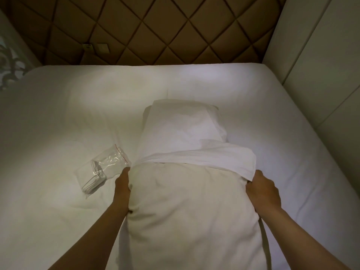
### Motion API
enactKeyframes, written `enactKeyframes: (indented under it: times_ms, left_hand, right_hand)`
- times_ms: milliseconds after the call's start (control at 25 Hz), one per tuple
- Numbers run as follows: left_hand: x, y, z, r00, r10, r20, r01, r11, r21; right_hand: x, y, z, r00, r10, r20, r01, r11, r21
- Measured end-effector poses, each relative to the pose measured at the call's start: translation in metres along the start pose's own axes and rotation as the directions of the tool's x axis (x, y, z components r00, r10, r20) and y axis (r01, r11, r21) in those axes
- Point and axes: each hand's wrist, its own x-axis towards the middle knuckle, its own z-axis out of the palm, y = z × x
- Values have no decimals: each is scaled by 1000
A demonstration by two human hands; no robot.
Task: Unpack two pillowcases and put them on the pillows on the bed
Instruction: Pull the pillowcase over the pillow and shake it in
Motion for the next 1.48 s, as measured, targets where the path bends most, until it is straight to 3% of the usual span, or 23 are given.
enactKeyframes:
  times_ms: [120, 200, 280, 320, 400, 480, 600, 720, 880, 1040, 1160, 1280, 1320, 1400, 1480]
  left_hand:
    - [3, 23, -13, 980, 190, -58, -178, 970, 166]
    - [-2, 38, -15, 953, 302, -18, -279, 898, 340]
    - [-7, 52, -15, 942, 335, 3, -304, 853, 425]
    - [-9, 59, -16, 939, 344, 2, -310, 845, 436]
    - [-16, 70, -20, 936, 352, 7, -315, 828, 463]
    - [-20, 77, -26, 937, 346, 52, -322, 795, 513]
    - [-29, 88, -30, 911, 355, 211, -410, 714, 568]
    - [-40, 90, -28, 860, 379, 343, -511, 627, 588]
    - [-50, 77, -36, 824, 454, 340, -550, 492, 675]
    - [-72, 61, -46, 858, 367, 359, -505, 476, 720]
    - [-103, 70, -38, 819, 400, 412, -569, 474, 672]
    - [-104, 84, -37, 736, 508, 447, -637, 297, 712]
    - [-103, 84, -39, 723, 499, 477, -648, 251, 719]
    - [-101, 73, -44, 759, 403, 511, -625, 231, 746]
    - [-97, 63, -46, 851, 314, 420, -510, 307, 804]
  right_hand:
    - [-8, -26, -17, 965, -63, -256, 49, 997, -60]
    - [-28, -61, -17, 808, -346, -477, 324, 937, -131]
    - [-62, -102, 1, 625, -654, -427, 661, 734, -158]
    - [-78, -119, 16, 593, -753, -286, 751, 645, -141]
    - [-102, -146, 42, 655, -754, 48, 755, 651, -85]
    - [-100, -160, 53, 749, -631, 202, 660, 737, -143]
    - [-85, -163, 64, 799, -595, 86, 590, 750, -299]
    - [-85, -158, 71, 748, -663, -10, 613, 697, -371]
    - [-82, -151, 51, 692, -693, -203, 631, 717, -295]
    - [-55, -161, 4, 784, -490, -381, 490, 865, -106]
    - [-48, -170, -3, 859, -367, -356, 410, 911, 52]
    - [-74, -170, 30, 792, -511, -334, 487, 859, -157]
    - [-81, -171, 39, 789, -559, -256, 517, 828, -217]
    - [-87, -170, 46, 763, -632, -137, 576, 761, -298]
    - [-82, -160, 48, 686, -719, -111, 657, 677, -332]
